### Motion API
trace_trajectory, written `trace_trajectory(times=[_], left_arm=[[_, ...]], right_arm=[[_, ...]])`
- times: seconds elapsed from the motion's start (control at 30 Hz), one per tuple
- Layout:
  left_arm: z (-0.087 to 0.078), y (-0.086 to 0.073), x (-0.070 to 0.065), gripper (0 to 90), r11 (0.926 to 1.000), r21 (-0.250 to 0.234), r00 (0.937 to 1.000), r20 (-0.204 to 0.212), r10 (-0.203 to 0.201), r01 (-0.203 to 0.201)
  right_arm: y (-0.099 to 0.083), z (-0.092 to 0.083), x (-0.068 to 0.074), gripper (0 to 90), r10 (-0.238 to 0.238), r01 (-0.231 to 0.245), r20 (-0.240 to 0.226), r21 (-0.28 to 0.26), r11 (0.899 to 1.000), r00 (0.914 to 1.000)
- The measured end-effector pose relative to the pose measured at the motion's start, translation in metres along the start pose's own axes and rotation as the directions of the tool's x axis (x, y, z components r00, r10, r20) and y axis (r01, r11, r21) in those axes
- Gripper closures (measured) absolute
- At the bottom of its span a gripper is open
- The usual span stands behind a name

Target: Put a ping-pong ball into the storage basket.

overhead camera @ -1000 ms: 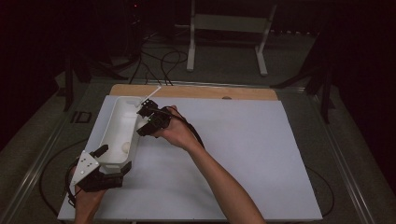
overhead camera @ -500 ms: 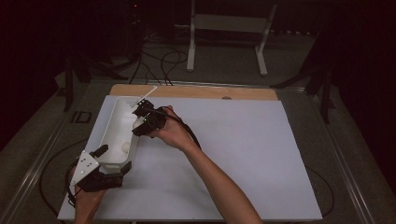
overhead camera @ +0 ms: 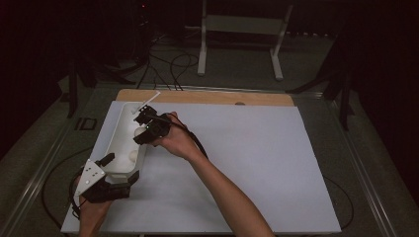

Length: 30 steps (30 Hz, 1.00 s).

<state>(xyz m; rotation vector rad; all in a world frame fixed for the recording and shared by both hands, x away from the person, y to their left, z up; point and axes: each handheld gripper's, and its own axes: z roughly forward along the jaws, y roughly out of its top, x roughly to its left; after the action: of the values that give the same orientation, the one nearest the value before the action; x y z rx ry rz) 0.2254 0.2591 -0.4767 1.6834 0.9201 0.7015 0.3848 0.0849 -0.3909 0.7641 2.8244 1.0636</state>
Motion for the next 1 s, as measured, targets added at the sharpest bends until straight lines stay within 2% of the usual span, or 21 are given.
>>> trace_trajectory(times=[0.63, 1.0], left_arm=[[0.0, 0.0, 0.0, 0.5, 1.0, 0.001, 1.0, 0.0, 0.003, -0.003], [-0.001, 0.0, 0.0, 0.5, 1.0, -0.004, 1.0, 0.0, -0.002, 0.002]], right_arm=[[0.003, 0.007, 0.006, 50.3, 0.002, -0.002, -0.019, -0.008, 1.0, 0.9998], [0.01, 0.013, 0.016, 50.2, -0.027, 0.027, -0.028, -0.012, 1.0, 0.9992]])
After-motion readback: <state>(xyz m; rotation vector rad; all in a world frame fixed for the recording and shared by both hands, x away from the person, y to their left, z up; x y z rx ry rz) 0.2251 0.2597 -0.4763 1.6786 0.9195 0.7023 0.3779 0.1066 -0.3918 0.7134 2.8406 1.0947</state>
